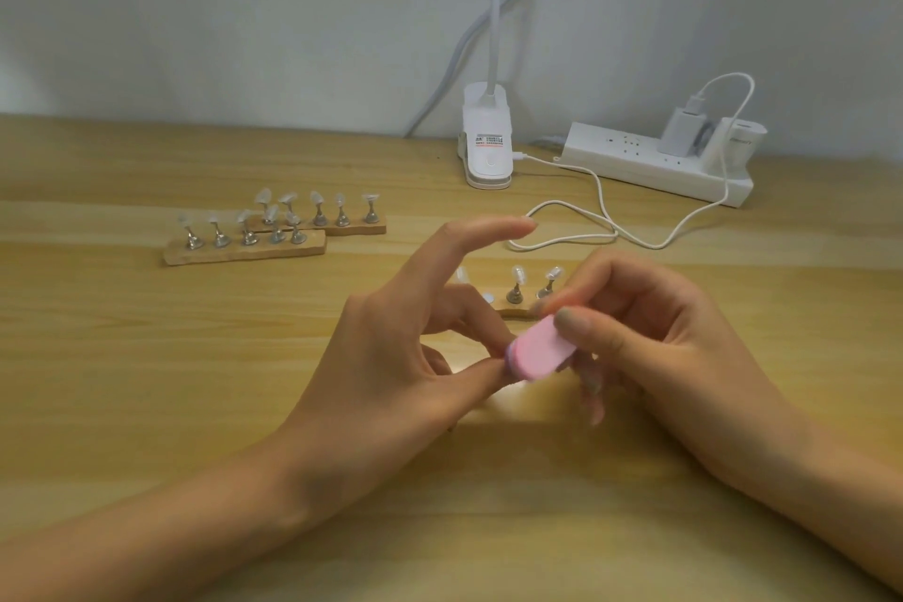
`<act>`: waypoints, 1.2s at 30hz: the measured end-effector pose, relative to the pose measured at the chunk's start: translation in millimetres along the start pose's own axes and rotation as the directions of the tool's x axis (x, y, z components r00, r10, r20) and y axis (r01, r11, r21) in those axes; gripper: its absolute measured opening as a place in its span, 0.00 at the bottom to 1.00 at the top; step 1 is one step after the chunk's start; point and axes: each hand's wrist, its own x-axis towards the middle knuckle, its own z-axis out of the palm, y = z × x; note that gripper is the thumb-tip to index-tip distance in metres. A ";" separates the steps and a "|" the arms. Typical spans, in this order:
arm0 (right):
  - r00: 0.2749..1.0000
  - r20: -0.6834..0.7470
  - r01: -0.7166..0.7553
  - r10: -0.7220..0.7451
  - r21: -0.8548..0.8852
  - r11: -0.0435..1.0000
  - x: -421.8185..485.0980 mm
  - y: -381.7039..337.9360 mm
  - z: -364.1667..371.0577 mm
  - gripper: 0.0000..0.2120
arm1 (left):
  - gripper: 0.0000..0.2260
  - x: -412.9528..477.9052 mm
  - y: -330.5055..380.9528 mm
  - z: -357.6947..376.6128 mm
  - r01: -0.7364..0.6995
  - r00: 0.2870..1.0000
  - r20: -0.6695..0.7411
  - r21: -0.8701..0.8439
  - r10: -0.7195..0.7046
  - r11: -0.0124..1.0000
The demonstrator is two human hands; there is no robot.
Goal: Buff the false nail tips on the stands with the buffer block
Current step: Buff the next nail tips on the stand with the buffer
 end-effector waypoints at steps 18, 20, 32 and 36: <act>1.000 0.013 -0.012 0.013 -0.026 1.000 1.7 -1.4 -5.5 0.05 | 0.33 -1.0 -1.5 0.9 0.003 1.000 0.002 -0.004 -0.003 1.000; 0.997 0.080 -0.012 0.015 -0.035 0.999 2.8 -2.1 -4.2 0.03 | 0.32 -0.1 -1.8 1.3 0.004 1.000 0.011 -0.013 -0.004 1.000; 0.997 0.071 -0.026 0.027 -0.018 1.000 0.2 -0.9 -2.4 0.04 | 0.32 0.9 -1.7 0.8 0.004 1.000 0.021 -0.013 -0.004 1.000; 0.999 -0.020 -0.026 0.026 -0.028 0.999 0.4 -0.7 -3.6 0.03 | 0.33 1.7 -2.9 0.6 0.018 1.000 0.019 -0.028 -0.017 0.999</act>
